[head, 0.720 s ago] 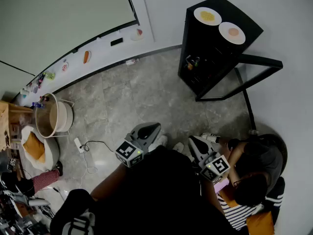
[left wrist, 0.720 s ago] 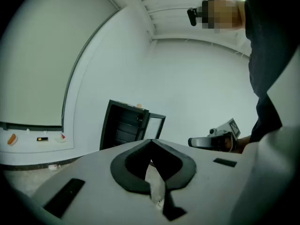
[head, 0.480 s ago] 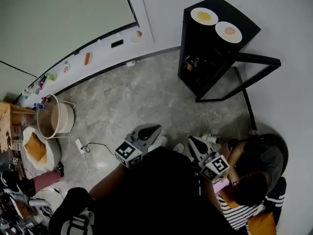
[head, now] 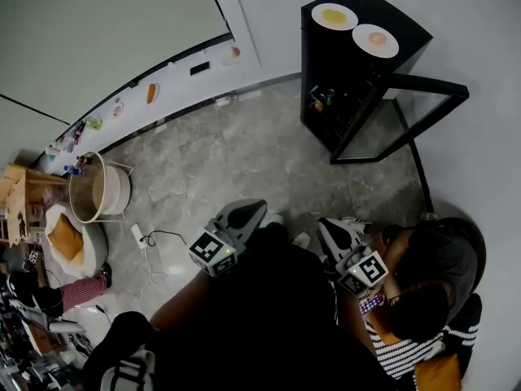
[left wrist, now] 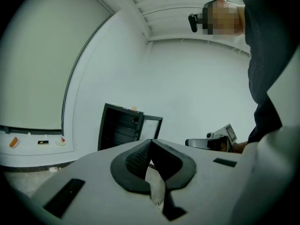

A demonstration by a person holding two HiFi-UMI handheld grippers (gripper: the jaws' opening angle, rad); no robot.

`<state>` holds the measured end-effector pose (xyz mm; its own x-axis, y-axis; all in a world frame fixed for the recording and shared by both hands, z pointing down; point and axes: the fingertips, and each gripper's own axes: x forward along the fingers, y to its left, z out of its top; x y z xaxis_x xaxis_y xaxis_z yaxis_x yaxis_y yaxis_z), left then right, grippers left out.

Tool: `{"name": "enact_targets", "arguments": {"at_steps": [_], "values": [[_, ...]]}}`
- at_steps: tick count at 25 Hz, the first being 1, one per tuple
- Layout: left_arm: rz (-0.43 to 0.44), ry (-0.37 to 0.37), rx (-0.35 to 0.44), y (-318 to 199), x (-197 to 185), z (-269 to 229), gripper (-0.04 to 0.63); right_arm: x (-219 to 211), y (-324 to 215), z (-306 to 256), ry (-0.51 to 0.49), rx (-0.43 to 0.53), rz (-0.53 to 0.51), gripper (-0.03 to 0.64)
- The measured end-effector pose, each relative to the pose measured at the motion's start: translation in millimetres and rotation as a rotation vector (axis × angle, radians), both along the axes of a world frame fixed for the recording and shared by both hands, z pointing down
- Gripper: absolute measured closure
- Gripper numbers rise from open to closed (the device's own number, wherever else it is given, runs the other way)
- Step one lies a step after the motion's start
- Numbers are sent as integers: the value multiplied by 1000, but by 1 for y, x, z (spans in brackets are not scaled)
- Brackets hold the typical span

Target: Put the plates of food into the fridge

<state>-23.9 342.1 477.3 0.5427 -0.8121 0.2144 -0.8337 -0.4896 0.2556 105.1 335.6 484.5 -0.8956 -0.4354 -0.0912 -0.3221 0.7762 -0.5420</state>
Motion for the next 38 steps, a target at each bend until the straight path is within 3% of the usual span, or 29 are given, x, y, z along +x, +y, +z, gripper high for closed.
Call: {"name": "enact_targets", "arguments": {"at_steps": [9,20,28,38], "values": [[27,-22,38,-1,17,-5,572,24,2,11,9,-37,47,590],[48,-14,65,-32,29,-12,572,33,-19,8,43,0,60,589],[65,6,44,-73,29,-2,572,34,-55,19,56,-44,84,590],[70,32,26,-152,2,1,572,11,-131,19,62,-89,117,589]]}}
